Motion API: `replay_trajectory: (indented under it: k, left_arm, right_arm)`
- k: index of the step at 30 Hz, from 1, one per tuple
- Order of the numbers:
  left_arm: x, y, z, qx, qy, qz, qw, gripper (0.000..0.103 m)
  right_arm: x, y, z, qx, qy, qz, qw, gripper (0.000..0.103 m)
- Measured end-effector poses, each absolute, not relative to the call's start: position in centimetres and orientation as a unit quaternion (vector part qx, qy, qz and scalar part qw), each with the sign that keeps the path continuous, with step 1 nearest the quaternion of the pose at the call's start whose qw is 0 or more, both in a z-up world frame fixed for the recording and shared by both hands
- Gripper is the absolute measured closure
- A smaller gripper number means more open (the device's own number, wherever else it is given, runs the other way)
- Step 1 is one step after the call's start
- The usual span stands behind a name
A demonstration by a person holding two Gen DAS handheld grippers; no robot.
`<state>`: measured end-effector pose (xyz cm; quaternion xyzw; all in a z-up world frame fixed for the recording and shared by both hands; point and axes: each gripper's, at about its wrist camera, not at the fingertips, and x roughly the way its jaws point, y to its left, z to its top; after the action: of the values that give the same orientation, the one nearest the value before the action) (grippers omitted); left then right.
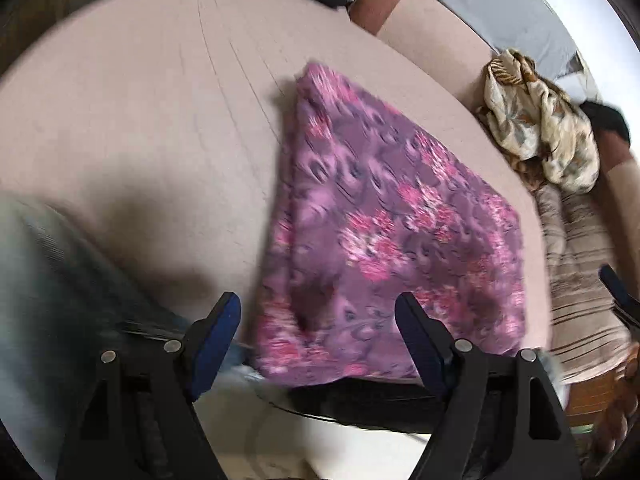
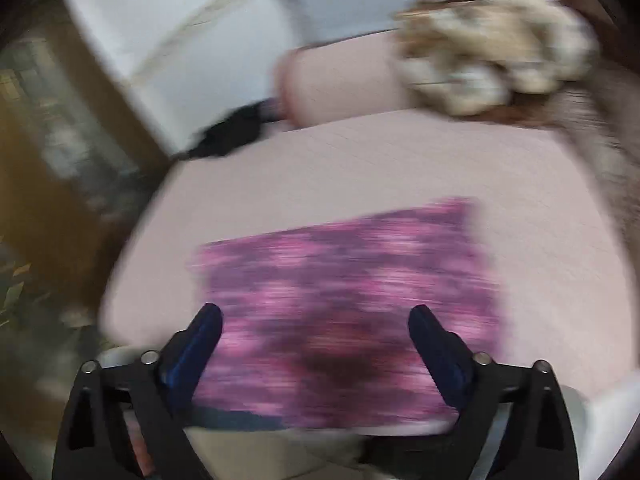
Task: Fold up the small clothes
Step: 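Grasp the folded shirt end with both grippers and lift it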
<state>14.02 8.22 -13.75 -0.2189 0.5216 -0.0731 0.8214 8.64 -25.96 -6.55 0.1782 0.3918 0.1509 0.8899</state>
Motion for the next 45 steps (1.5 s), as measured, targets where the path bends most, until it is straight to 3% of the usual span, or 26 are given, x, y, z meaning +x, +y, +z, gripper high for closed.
replay_trajectory:
  k: [3,11,14,15,16,27,32,37,45]
  left_arm:
    - [14.3,7.8,-15.5,-0.211,0.515,-0.031,0.83,0.025]
    - [15.4,8.0,-18.7,-0.252,0.565,-0.07,0.783,0.032]
    - [15.3,9.3,-18.9,-0.288,0.558,-0.068,0.775,0.056]
    - [15.2,9.7,-19.0,-0.306,0.554,-0.078,0.77,0.074]
    - [15.2,9.9,-19.0,-0.323,0.552,-0.093,0.763,0.087]
    - [14.0,11.0,-18.2,-0.362,0.52,-0.13,0.762,0.091]
    - [13.5,10.9,-17.5,-0.348,0.503,-0.136,0.779,0.092]
    - [12.9,10.8,-17.3,-0.346,0.498,-0.135,0.784,0.093]
    - [10.5,7.0,-9.0,-0.23,0.453,-0.149,0.848,0.093]
  right_arm:
    - [11.6,-21.7,-6.3,0.198,0.417,0.232,0.856,0.006]
    - [17.8,-10.1,-9.9,0.095,0.506,0.286,0.808,0.013]
    - [19.4,-7.2,-12.1,0.065,0.534,0.287,0.793,0.02]
    - [19.8,-6.6,-12.7,0.06,0.543,0.282,0.789,0.022]
    - [20.2,-5.9,-13.4,0.056,0.555,0.28,0.782,0.025]
    - [23.2,1.4,-19.3,-0.043,0.65,0.266,0.71,0.028]
    - [23.4,3.9,-21.5,-0.127,0.66,0.22,0.707,0.048]
    - [22.5,5.3,-22.0,-0.22,0.64,0.184,0.713,0.084]
    - [21.5,1.1,-15.8,-0.12,0.611,0.236,0.746,0.09]
